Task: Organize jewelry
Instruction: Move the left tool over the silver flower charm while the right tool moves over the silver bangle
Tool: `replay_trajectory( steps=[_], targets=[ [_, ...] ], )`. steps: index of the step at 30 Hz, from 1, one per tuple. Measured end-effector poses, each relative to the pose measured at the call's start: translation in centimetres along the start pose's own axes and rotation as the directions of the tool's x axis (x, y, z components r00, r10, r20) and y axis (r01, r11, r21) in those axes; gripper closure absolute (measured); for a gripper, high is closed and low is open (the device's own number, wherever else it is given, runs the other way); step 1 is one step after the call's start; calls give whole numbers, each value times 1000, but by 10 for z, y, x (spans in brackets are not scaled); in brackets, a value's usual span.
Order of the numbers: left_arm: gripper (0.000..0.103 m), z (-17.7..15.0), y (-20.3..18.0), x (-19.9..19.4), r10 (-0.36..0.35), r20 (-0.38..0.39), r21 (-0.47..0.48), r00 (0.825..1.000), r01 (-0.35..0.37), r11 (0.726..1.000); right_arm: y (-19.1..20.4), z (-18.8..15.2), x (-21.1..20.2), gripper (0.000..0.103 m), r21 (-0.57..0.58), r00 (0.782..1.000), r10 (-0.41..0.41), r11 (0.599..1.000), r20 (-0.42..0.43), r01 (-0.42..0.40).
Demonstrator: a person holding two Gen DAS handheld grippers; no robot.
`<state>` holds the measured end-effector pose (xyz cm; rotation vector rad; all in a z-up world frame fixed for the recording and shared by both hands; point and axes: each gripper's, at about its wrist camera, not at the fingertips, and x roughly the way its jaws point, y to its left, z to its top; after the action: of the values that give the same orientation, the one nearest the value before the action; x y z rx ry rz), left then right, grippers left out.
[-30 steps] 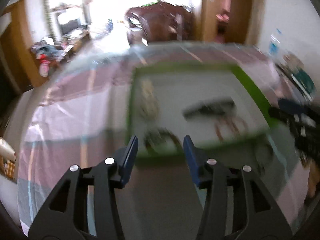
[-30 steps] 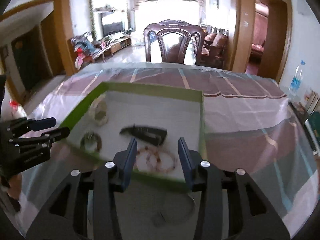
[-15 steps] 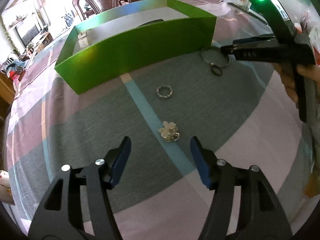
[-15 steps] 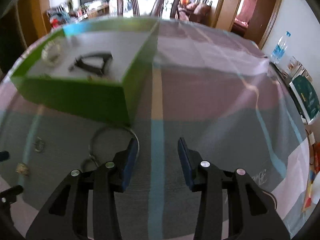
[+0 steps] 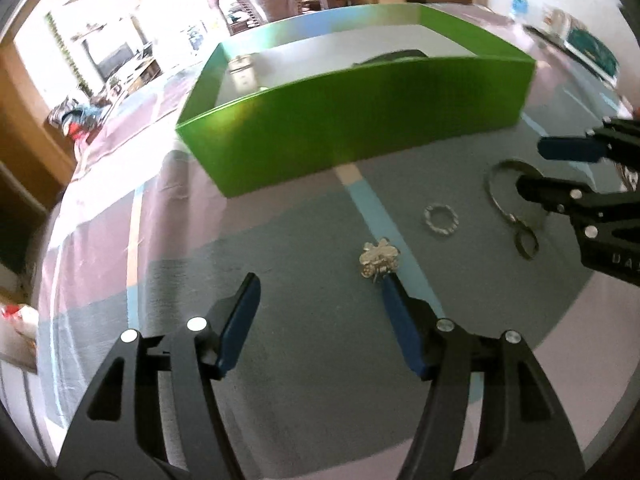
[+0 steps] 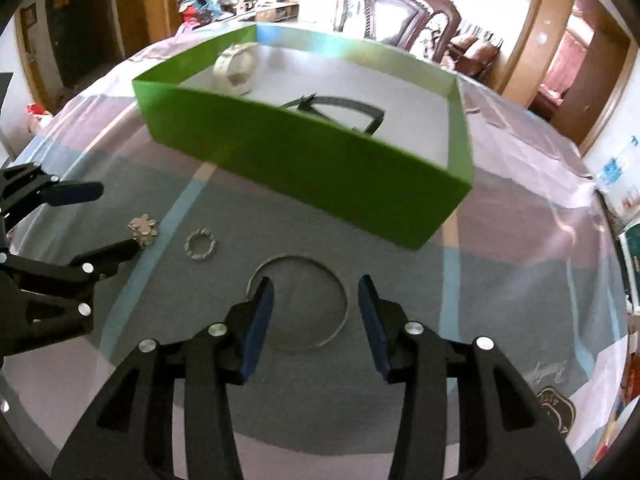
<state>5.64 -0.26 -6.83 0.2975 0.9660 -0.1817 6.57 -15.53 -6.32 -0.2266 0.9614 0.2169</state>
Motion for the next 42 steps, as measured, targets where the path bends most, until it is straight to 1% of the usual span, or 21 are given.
replay_trajectory(
  steps=[4, 5, 7, 8, 13, 16, 20, 24, 27, 30, 32, 34, 35, 37, 38, 39, 40, 41, 42],
  targets=[
    [39, 2, 0, -1, 24, 47, -16, 999, -23, 1000, -1, -8, 12, 58, 19, 1000, 5, 1000, -7, -5],
    [38, 2, -1, -2, 37, 56, -13, 998, -36, 999, -9, -5, 13, 58, 26, 1000, 12, 1000, 6, -12],
    [33, 1, 0, -7, 29, 88, -23, 996, -27, 999, -11, -3, 14, 57, 33, 1000, 21, 999, 1, -21],
    [33, 0, 0, -8, 22, 96, -29, 995, -19, 999, -12, -4, 14, 57, 36, 1000, 25, 999, 3, -25],
    [33, 1, 2, -1, 21, 87, -49, 996, -17, 999, -12, -5, 14, 57, 40, 1000, 27, 999, 16, -27],
    [30, 1, 4, 2, 20, 75, -61, 997, -15, 998, -14, -6, 14, 54, 56, 999, 30, 998, 18, -31],
    [30, 0, 5, 3, 23, 75, -63, 997, -18, 998, -16, -8, 13, 53, 65, 999, 35, 997, 22, -36],
    [30, 0, 7, 2, 21, 91, -76, 996, -14, 997, -15, -10, 13, 53, 58, 999, 26, 998, 31, -28],
    [30, 1, 10, -1, 3, 117, -91, 993, 7, 996, -17, -11, 13, 53, 67, 999, 31, 997, 32, -33],
    [30, 2, 8, -1, 3, 127, -85, 992, 8, 996, -17, -12, 13, 53, 68, 999, 30, 997, 33, -32],
    [33, 2, 7, -1, 8, 128, -77, 992, 2, 997, -17, -12, 12, 53, 65, 999, 27, 997, 35, -29],
    [49, 2, 6, 0, -1, 125, -67, 992, 9, 998, -16, -12, 12, 53, 60, 999, 20, 998, 38, -22],
    [53, 1, 5, 1, -8, 118, -63, 993, 15, 998, -15, -12, 12, 53, 59, 999, 19, 998, 39, -21],
    [64, 1, 4, 4, -13, 107, -56, 994, 19, 998, -14, -12, 12, 55, 55, 999, 16, 998, 41, -19],
    [66, 0, 3, 5, -14, 101, -54, 995, 19, 998, -14, -12, 11, 61, 53, 999, 29, 998, 41, -31],
    [71, 0, 3, 6, -17, 96, -53, 995, 22, 998, -14, -13, 11, 66, 53, 998, 45, 997, 41, -47],
    [75, 0, 3, 7, -20, 91, -56, 996, 26, 998, -13, -13, 11, 74, 53, 998, 57, 997, 39, -59],
    [76, 0, 4, 8, -21, 88, -58, 996, 27, 998, -12, -12, 10, 81, 50, 997, 60, 997, 40, -62],
    [76, 0, 5, 8, -24, 87, -64, 996, 30, 998, -10, -13, 10, 85, 41, 997, 64, 997, 41, -66]
  ],
)
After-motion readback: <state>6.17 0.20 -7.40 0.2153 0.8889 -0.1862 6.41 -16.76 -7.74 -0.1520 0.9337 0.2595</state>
